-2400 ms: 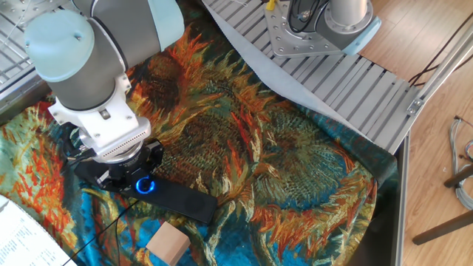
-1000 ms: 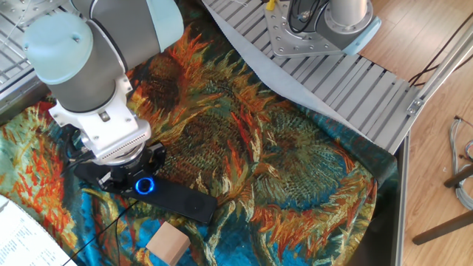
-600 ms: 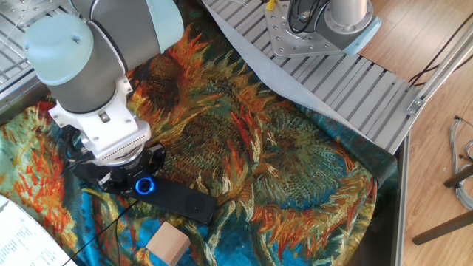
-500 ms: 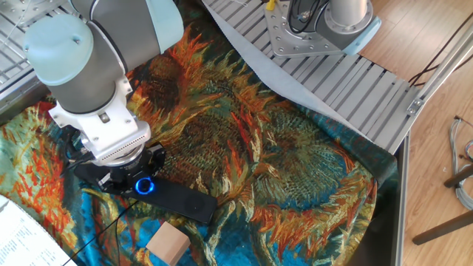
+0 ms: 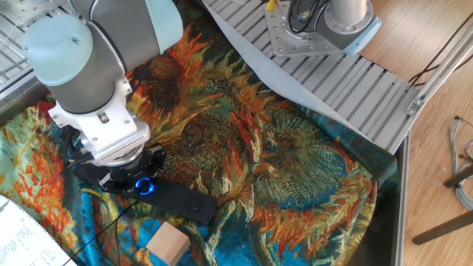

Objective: Turn the knob to increase the volume of the speaker

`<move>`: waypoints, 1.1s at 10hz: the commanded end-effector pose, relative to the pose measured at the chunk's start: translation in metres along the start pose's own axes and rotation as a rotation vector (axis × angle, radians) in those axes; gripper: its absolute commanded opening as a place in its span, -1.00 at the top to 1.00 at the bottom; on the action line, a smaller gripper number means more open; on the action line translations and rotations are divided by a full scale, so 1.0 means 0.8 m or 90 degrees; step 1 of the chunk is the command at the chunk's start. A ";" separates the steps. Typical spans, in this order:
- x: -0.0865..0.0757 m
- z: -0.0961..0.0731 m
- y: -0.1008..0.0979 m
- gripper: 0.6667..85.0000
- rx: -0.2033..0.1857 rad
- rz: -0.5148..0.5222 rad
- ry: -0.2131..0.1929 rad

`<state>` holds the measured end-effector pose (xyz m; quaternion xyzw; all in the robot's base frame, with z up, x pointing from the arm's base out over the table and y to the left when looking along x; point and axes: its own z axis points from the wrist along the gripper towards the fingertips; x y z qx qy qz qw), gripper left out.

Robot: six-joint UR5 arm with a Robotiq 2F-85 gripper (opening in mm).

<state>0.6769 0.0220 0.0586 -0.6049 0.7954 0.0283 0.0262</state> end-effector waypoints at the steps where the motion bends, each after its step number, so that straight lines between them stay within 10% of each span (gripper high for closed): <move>1: -0.002 -0.002 0.000 0.23 -0.001 0.011 -0.007; 11: -0.011 -0.004 -0.015 0.40 0.026 0.119 -0.031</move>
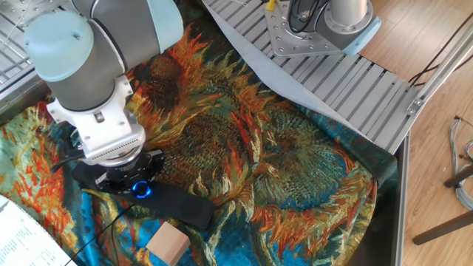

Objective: Turn the knob to increase the volume of the speaker

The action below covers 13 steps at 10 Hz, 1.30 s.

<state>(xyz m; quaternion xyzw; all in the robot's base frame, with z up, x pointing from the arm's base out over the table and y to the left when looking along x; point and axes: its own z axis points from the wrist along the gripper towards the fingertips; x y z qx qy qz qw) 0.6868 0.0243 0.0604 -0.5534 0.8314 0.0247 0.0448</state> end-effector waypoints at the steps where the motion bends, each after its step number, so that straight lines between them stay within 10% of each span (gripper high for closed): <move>1: -0.007 -0.001 -0.005 0.42 0.007 0.058 -0.017; 13: -0.008 0.000 -0.015 0.64 0.022 0.256 -0.048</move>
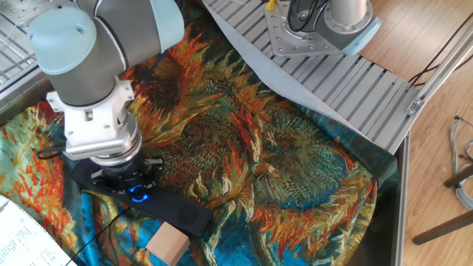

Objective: Turn the knob to increase the volume of the speaker

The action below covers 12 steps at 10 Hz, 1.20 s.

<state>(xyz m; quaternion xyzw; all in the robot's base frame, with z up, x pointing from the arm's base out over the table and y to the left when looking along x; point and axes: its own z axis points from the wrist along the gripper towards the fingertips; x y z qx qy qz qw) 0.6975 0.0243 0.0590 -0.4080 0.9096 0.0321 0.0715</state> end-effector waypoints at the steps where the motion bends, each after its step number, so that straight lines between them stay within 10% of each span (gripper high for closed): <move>1: -0.005 -0.002 -0.002 0.68 0.001 0.061 -0.015; 12: -0.009 -0.001 -0.019 0.79 0.034 0.232 -0.028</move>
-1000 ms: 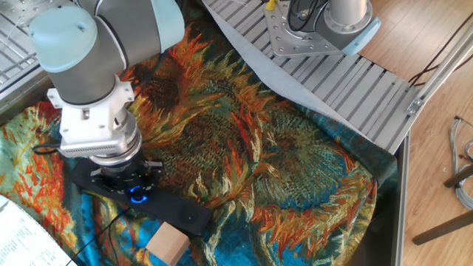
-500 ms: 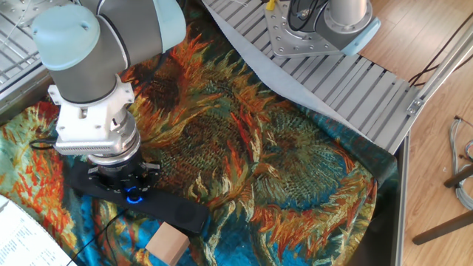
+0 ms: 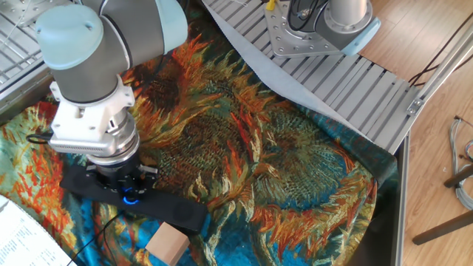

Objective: Turn the knob to increase the volume of the speaker

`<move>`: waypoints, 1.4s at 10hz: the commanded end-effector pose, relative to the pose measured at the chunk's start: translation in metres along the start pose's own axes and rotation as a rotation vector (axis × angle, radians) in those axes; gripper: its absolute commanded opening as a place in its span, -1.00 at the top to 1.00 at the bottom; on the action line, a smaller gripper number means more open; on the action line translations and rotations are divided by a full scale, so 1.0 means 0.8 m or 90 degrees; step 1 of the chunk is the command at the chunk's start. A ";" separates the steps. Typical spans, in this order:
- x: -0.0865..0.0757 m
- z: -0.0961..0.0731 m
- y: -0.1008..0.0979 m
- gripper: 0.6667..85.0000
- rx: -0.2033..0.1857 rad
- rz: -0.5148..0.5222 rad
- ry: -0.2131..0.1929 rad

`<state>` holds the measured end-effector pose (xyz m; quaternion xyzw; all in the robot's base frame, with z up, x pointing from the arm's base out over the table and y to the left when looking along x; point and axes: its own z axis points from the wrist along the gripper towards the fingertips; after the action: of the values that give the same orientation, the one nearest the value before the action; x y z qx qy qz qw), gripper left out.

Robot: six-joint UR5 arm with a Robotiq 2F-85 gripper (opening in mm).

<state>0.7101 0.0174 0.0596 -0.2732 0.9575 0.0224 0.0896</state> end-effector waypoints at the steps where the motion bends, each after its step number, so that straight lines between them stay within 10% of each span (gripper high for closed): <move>1: -0.006 0.000 -0.001 0.80 0.002 0.074 -0.012; 14: -0.006 -0.001 0.008 0.89 0.001 0.251 -0.006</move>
<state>0.7103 0.0202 0.0596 -0.1136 0.9893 0.0245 0.0886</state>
